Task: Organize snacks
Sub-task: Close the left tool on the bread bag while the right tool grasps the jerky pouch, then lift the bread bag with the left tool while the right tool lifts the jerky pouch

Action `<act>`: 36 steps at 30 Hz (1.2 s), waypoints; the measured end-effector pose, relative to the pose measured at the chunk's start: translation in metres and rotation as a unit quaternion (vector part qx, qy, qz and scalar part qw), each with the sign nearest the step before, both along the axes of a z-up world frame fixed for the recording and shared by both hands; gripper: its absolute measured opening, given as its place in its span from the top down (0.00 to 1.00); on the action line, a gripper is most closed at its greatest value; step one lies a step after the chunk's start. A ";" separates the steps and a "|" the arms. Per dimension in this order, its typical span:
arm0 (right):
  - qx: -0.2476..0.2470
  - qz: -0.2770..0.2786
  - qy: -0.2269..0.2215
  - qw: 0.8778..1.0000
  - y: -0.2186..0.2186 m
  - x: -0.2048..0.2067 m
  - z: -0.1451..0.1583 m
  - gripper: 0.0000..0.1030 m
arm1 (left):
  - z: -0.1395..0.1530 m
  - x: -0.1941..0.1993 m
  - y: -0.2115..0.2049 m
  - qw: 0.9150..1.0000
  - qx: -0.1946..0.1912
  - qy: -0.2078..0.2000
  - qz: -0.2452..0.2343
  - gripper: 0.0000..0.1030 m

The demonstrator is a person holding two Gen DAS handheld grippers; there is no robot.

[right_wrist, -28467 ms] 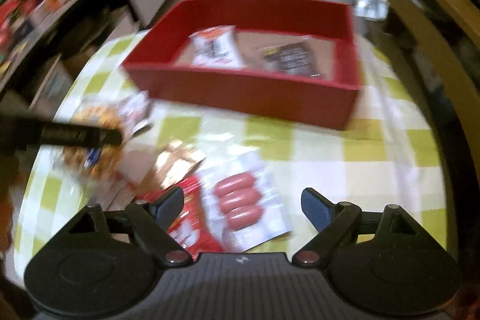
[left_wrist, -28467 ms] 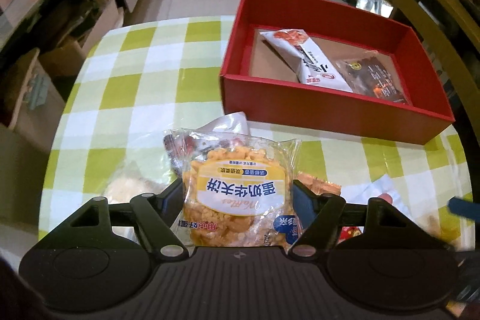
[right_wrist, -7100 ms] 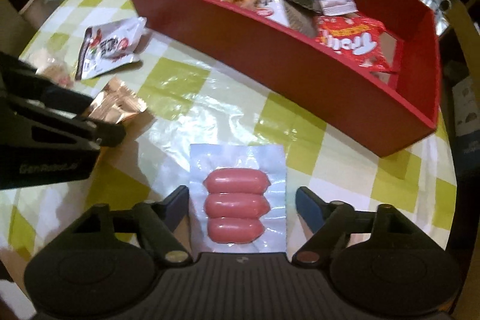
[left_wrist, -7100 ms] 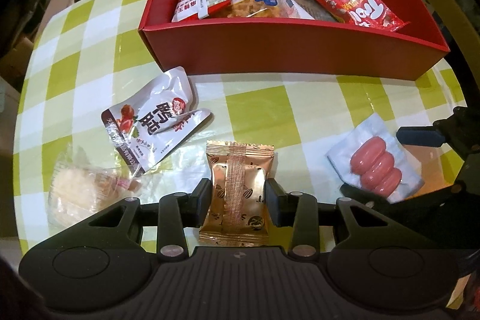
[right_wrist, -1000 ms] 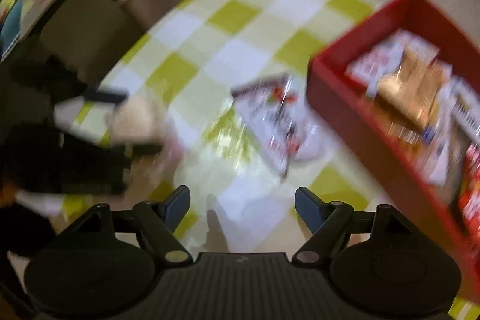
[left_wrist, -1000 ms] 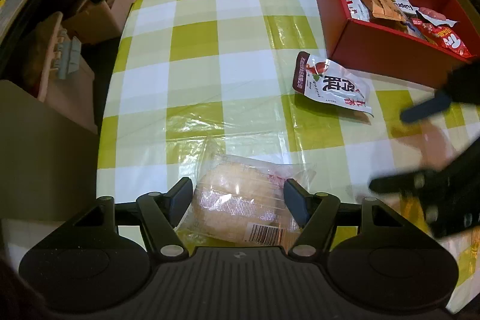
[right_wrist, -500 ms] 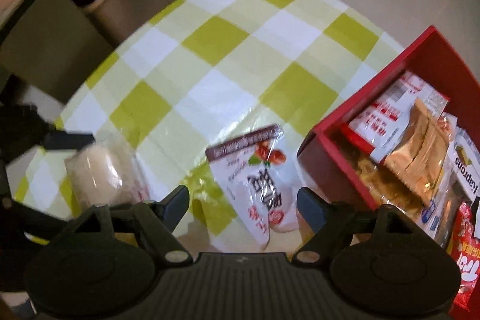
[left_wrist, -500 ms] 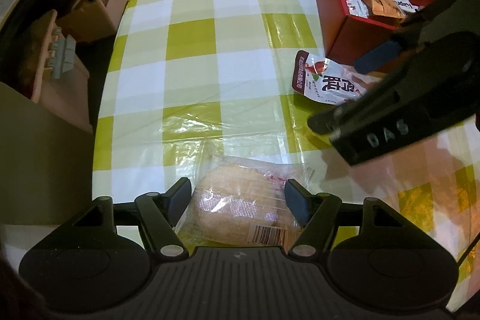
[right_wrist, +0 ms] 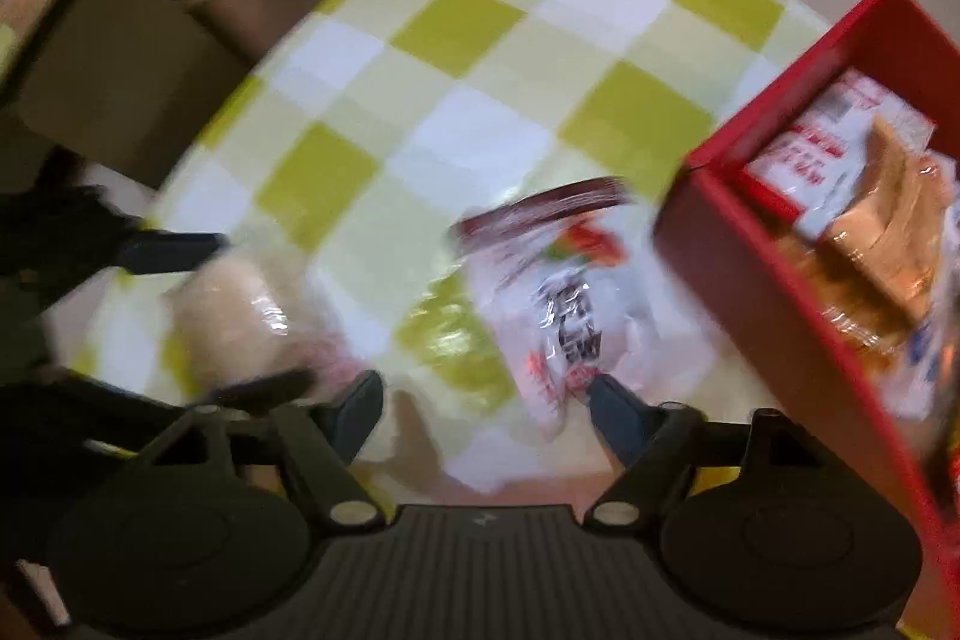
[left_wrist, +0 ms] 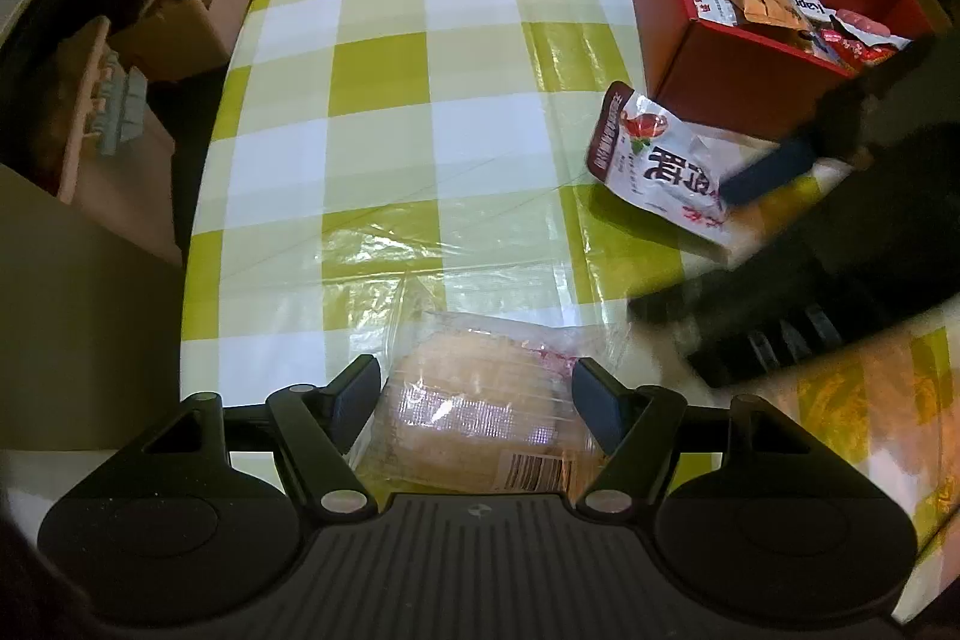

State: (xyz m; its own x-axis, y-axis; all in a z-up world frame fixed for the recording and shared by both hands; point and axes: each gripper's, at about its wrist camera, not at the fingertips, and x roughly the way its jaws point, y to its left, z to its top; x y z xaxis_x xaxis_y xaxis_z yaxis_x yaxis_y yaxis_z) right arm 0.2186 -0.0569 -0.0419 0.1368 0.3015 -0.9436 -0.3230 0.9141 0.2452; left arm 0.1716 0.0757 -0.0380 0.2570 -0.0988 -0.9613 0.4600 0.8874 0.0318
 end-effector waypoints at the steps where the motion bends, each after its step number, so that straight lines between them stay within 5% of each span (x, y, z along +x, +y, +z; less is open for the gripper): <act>1: -0.002 0.002 -0.003 1.000 -0.001 -0.001 0.003 0.23 | 0.000 -0.001 -0.001 1.000 0.002 -0.001 -0.004 0.25; 7: -0.048 -0.047 -0.048 0.997 -0.001 0.011 0.012 0.23 | 0.000 0.002 0.003 1.000 -0.005 0.004 0.006 0.25; 15: -0.092 -0.042 -0.038 0.994 0.015 0.017 -0.013 0.21 | 0.000 0.001 0.003 1.000 -0.007 0.005 0.005 0.26; 19: -0.089 -0.037 -0.050 0.994 0.012 0.014 -0.008 0.38 | -0.001 0.002 0.004 1.000 -0.009 0.008 0.007 0.26; 36: -0.038 -0.083 -0.080 0.993 -0.031 -0.053 0.015 0.39 | 0.005 -0.005 -0.003 1.000 0.006 -0.008 0.012 0.33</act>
State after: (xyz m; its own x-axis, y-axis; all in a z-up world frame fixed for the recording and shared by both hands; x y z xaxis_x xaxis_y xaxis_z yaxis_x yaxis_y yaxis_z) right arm 0.1652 -0.0878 -0.0267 0.3283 0.1913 -0.9250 -0.1959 0.9718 0.1315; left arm 0.1663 0.0729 -0.0329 0.2748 -0.0812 -0.9581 0.4374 0.8979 0.0494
